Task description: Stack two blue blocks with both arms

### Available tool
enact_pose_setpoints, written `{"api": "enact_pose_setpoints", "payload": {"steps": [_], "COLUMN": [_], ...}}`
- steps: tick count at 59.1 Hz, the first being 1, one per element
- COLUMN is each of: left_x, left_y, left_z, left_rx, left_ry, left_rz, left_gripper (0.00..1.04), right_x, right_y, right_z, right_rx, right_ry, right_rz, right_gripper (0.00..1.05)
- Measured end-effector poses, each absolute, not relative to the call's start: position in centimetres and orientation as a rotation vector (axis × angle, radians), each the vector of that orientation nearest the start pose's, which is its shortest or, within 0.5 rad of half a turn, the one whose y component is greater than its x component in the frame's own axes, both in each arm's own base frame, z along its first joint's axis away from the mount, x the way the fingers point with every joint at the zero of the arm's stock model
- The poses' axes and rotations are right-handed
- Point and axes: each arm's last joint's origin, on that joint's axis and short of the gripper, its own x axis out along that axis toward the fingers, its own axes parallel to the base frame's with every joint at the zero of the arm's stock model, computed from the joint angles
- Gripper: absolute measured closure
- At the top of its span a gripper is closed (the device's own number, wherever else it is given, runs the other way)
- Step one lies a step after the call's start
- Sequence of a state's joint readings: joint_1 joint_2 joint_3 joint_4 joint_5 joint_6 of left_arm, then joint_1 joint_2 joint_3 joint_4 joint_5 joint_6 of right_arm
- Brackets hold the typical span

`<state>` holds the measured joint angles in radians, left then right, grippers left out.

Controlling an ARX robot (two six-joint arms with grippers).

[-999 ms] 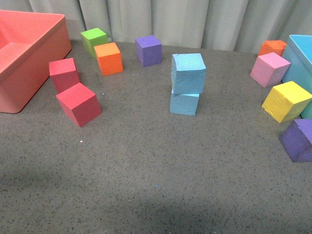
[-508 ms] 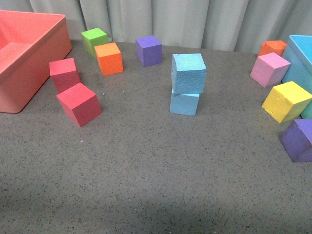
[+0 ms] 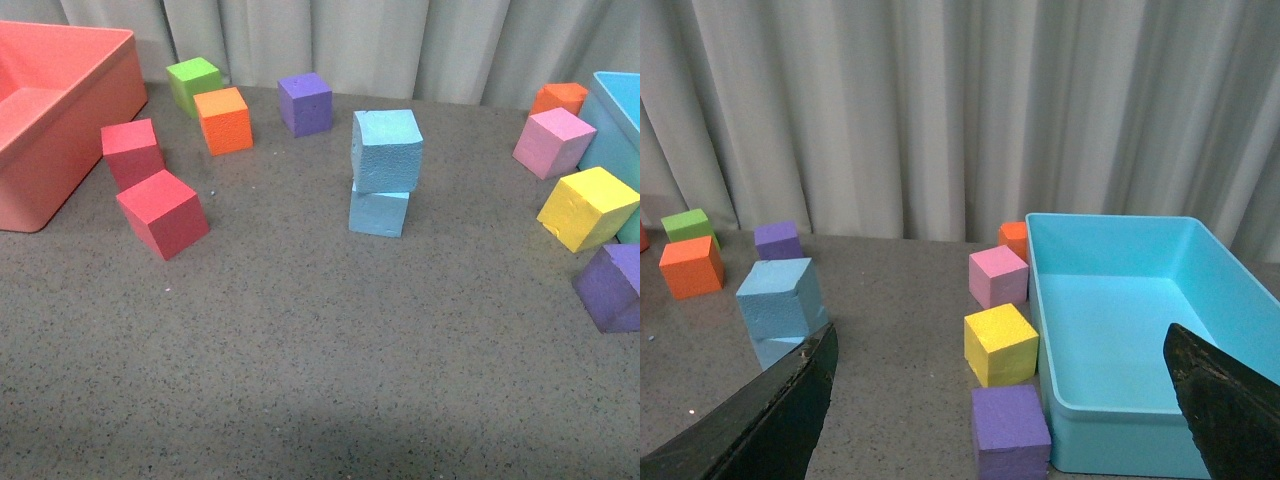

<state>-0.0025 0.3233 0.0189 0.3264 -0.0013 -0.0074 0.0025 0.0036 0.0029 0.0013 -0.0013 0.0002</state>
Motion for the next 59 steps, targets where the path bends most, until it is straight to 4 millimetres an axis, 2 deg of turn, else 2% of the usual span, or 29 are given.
{"api": "enact_pose_setpoints", "payload": {"steps": [43, 50, 54, 59], "left_x": [9.7, 9.7, 9.7, 9.7], "left_y": [0.0, 0.0, 0.0, 0.0], "left_z": [17.0, 17.0, 17.0, 17.0], "left_rx": [-0.007, -0.007, -0.007, -0.007], "left_ry": [-0.016, -0.016, -0.017, -0.017], "left_rz": [-0.002, -0.002, -0.002, -0.002], "left_gripper": [1.01, 0.83, 0.66, 0.52], "right_x": [9.8, 9.8, 9.8, 9.8], "right_y": [0.0, 0.0, 0.0, 0.0], "right_z": [16.4, 16.4, 16.4, 16.4], "right_rx": [0.000, 0.000, 0.000, 0.000], "right_ry": [-0.001, -0.001, -0.001, -0.001], "right_rz": [0.004, 0.004, 0.004, 0.004], "right_gripper": [0.10, 0.10, 0.10, 0.10]}}
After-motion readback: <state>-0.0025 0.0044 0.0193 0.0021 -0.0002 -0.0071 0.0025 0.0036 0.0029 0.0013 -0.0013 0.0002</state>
